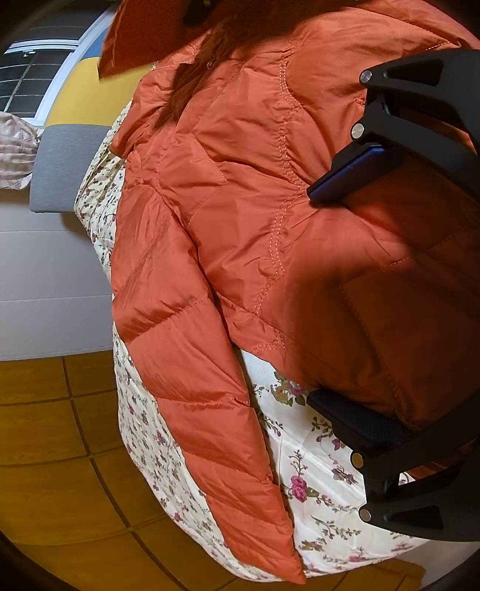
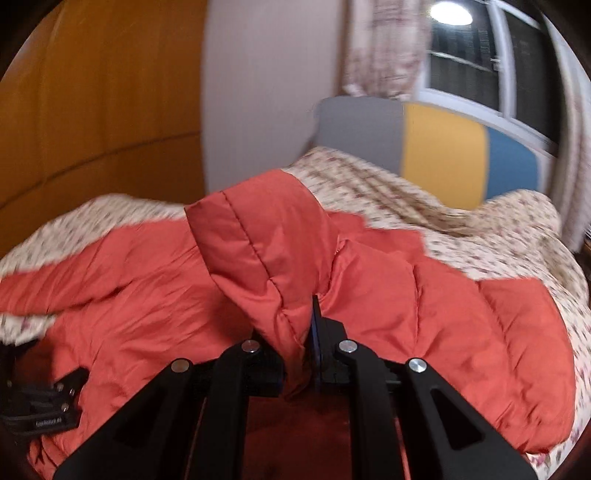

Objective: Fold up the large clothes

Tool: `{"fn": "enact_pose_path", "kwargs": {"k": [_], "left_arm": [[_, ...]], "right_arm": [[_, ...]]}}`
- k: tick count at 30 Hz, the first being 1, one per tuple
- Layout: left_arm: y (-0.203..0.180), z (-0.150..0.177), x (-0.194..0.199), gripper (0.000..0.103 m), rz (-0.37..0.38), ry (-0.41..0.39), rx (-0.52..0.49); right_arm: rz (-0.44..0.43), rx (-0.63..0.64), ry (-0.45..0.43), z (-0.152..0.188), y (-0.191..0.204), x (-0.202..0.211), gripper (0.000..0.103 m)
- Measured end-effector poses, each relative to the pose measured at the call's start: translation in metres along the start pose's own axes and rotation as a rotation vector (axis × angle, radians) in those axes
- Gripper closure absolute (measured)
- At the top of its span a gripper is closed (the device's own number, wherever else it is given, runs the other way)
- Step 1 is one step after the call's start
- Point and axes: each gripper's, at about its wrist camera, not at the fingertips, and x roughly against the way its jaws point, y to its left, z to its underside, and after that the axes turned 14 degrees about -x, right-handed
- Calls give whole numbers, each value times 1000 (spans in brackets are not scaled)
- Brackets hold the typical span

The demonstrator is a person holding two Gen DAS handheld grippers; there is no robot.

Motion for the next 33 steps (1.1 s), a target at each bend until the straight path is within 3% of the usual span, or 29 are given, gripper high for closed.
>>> {"fn": "enact_pose_path", "kwargs": {"k": [4, 10, 12, 13, 15, 16, 19, 22, 24, 27, 30, 33], "left_arm": [[0, 0, 0, 3, 0, 0, 0], [0, -1, 1, 3, -9, -1, -3], [0, -1, 1, 3, -8, 1, -4], [1, -1, 1, 3, -7, 2, -4], [1, -1, 0, 3, -2, 7, -3], [1, -1, 0, 3, 0, 9, -4], [0, -3, 0, 3, -2, 20, -13], [-1, -4, 0, 3, -8, 25, -21], [-2, -4, 0, 3, -15, 25, -25], [-4, -3, 1, 3, -32, 23, -35], [-5, -3, 1, 3, -40, 21, -39], [-6, -3, 1, 3, -41, 21, -39]], "right_arm": [[-50, 103, 95, 15, 20, -26, 93], [-22, 211, 233, 30, 36, -67, 85], [-4, 241, 237, 35, 40, -71, 79], [-10, 241, 235, 34, 37, -70, 75], [-50, 207, 220, 30, 32, -61, 40], [-81, 160, 192, 25, 24, -50, 38], [-161, 40, 127, 11, 0, -12, 40], [-177, -108, 28, -3, -43, 23, 40], [-120, -228, -37, -8, -80, 38, 43], [90, -431, -108, -15, -153, 39, 52], [224, -583, -70, -12, -205, 17, 62], [226, -631, 15, -9, -226, -10, 64]]}}
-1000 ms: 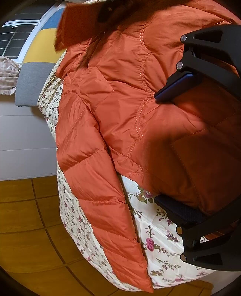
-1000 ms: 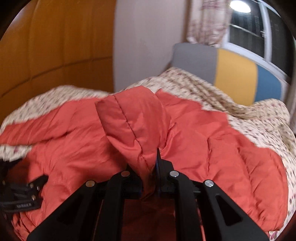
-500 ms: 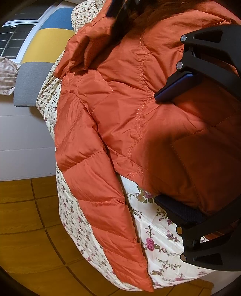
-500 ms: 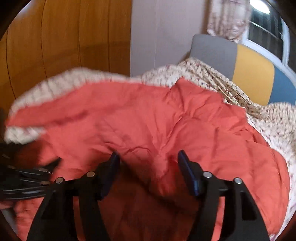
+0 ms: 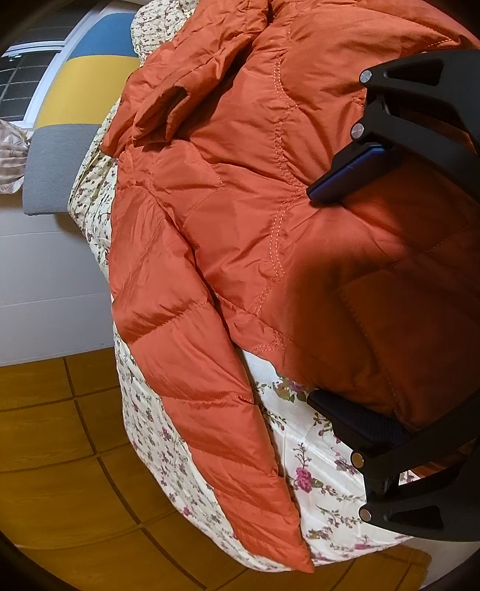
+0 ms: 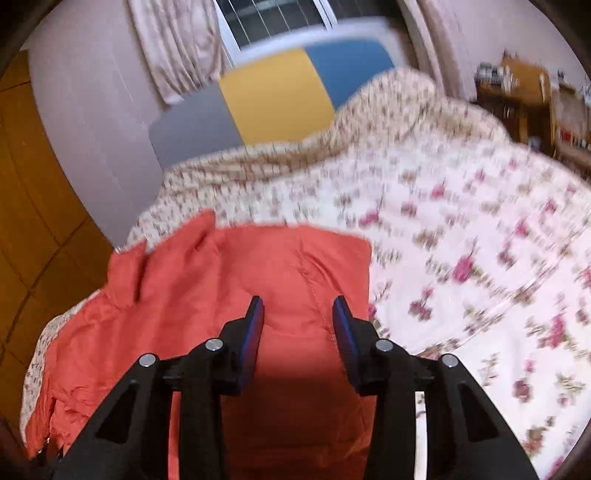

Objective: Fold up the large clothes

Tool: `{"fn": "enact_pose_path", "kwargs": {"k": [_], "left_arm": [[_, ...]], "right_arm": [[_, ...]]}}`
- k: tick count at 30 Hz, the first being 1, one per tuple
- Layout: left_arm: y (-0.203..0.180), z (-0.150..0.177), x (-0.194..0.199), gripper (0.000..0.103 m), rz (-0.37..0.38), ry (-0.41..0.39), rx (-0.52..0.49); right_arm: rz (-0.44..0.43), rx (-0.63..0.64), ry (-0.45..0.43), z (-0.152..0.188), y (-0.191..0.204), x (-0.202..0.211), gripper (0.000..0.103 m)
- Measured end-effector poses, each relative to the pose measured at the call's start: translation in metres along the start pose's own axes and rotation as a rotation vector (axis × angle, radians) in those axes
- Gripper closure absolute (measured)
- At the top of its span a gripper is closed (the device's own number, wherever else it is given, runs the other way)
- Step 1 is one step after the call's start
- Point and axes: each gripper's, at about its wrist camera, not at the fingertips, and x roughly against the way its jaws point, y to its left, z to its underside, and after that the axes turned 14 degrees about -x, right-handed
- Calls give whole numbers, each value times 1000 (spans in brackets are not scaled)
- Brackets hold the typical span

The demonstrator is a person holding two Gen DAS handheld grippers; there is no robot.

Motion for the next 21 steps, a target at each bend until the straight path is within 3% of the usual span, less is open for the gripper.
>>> {"fn": "enact_pose_path", "kwargs": {"k": [4, 9, 11, 14, 18, 21], "left_arm": [[0, 0, 0, 3, -1, 4, -3], [-1, -11, 11, 3, -58, 42, -28], [-4, -22, 28, 3, -73, -10, -11], [-21, -48, 49, 3, -1, -91, -8], [-59, -91, 48, 3, 91, -128, -56], [-92, -116, 31, 3, 142, -115, -93]], "right_arm": [[45, 125, 106, 13, 17, -38, 63], [66, 148, 104, 22, 15, -44, 63], [67, 148, 97, 27, 5, -36, 63], [74, 156, 88, 31, 2, -35, 63], [73, 156, 81, 35, 5, -26, 63], [73, 158, 77, 35, 5, -25, 63]]}}
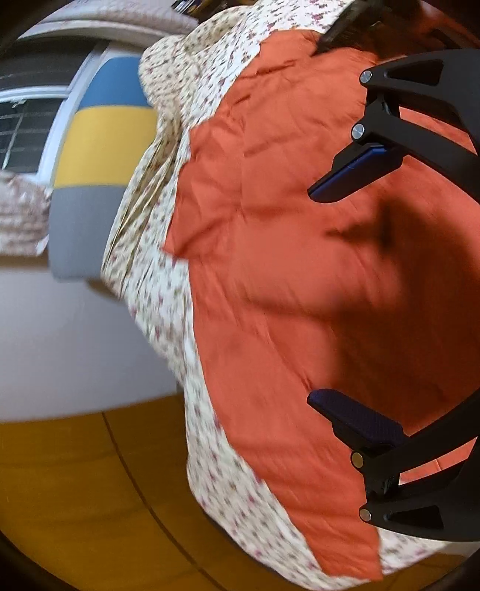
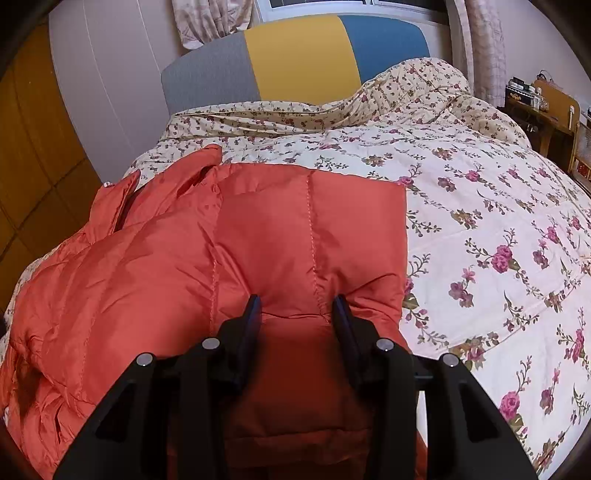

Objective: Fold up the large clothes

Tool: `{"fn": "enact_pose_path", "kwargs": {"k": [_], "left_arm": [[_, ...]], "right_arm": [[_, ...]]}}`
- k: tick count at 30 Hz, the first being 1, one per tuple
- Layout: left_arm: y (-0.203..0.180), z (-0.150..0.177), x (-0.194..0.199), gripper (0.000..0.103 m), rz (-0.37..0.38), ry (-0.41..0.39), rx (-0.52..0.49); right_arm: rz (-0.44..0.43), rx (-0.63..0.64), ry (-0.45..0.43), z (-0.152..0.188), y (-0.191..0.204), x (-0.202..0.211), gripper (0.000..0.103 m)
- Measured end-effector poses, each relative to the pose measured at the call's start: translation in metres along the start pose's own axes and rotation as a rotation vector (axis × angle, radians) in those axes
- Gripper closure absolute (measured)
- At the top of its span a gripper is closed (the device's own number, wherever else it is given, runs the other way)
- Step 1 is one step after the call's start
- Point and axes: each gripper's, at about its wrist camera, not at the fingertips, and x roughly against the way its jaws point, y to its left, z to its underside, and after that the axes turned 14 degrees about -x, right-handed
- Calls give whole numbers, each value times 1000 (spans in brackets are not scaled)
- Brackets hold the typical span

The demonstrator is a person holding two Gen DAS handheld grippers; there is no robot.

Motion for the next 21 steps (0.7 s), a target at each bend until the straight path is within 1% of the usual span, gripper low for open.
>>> {"fn": "enact_pose_path", "kwargs": {"k": [1, 2, 4, 6, 7, 8, 9, 11, 15, 17, 18, 20, 21], "left_arm": [[-10, -8, -12, 3, 25, 12, -9], [-18, -13, -20, 3, 22, 16, -19], [-29, -17, -37, 3, -2, 24, -51], [-39, -12, -63, 3, -31, 85, -106], [-39, -7, -70, 3, -20, 92, -108], [-36, 2, -73, 3, 15, 72, -87], [-31, 10, -73, 3, 33, 48, -59], [-23, 14, -76, 3, 61, 42, -19], [-24, 14, -76, 3, 59, 36, -15], [-25, 14, -76, 3, 53, 35, -15], [-25, 14, -76, 3, 51, 31, -14], [-27, 15, -74, 3, 52, 30, -13], [-26, 15, -74, 3, 51, 30, -13]], "right_arm": [[0, 1, -1, 0, 0, 0, 63], [0, 1, -1, 0, 0, 0, 63], [-1, 0, -1, 0, 0, 1, 63], [12, 13, 5, 1, 1, 1, 63], [25, 31, 3, 2, 2, 3, 63], [33, 40, -2, 3, 2, 4, 63], [32, 36, -4, 4, 1, 4, 63], [34, 34, 4, 3, 1, 1, 62], [43, 43, 7, 1, 3, 4, 61], [6, 32, -19, -4, 4, 15, 59], [-25, 38, -51, -7, 6, 24, 55], [-20, 87, -103, -13, 17, 31, 54], [-12, 107, -115, -17, 21, 30, 54]]}}
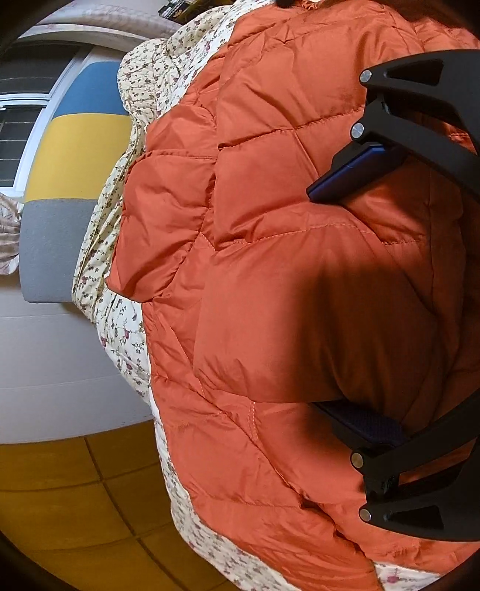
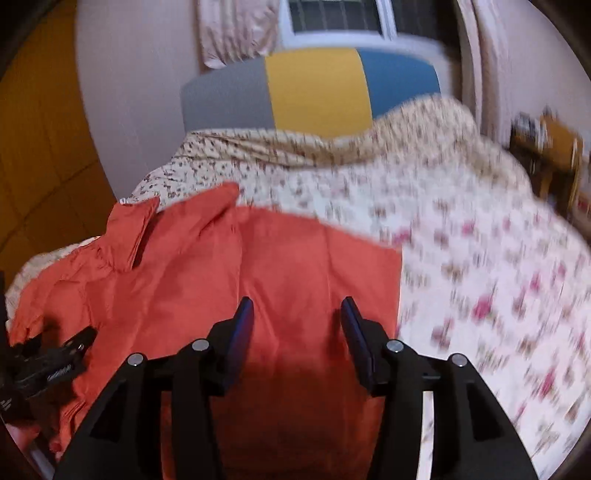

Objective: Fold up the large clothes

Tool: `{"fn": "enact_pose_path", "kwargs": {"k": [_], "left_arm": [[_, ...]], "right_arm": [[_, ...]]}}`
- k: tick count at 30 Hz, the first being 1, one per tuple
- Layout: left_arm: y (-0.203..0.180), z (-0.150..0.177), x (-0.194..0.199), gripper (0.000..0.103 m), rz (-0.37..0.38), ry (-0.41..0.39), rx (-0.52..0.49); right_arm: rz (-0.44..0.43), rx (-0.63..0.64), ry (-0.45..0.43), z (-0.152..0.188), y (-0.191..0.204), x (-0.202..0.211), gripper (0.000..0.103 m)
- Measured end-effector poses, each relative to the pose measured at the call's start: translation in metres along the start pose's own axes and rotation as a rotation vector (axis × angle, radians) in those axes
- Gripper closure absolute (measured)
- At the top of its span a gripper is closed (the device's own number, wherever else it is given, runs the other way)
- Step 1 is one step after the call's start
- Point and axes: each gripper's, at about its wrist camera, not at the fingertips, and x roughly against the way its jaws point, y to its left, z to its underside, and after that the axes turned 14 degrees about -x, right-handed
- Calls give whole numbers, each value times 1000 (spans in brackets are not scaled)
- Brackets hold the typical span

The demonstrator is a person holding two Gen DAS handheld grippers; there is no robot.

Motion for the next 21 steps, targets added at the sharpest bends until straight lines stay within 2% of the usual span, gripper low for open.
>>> {"fn": "enact_pose_path", "kwargs": {"k": [3, 6, 11, 16, 19, 21], "left_arm": [[1, 2, 2, 3, 3, -1, 2], [2, 2, 0, 3, 9, -3, 5], [2, 2, -3, 3, 8, -6, 2], [3, 3, -4, 3, 13, -1, 7], [2, 2, -5, 3, 9, 3, 3], [1, 1, -5, 3, 6, 5, 1]], "right_arm": [[5, -44, 67, -18, -2, -30, 55], [31, -72, 136, -16, -15, -62, 55], [37, -68, 118, -11, -17, -71, 55], [56, -54, 104, -10, -15, -56, 52], [-32, -59, 89, 1, -15, -21, 50], [-49, -29, 92, 13, -13, 0, 50]]}}
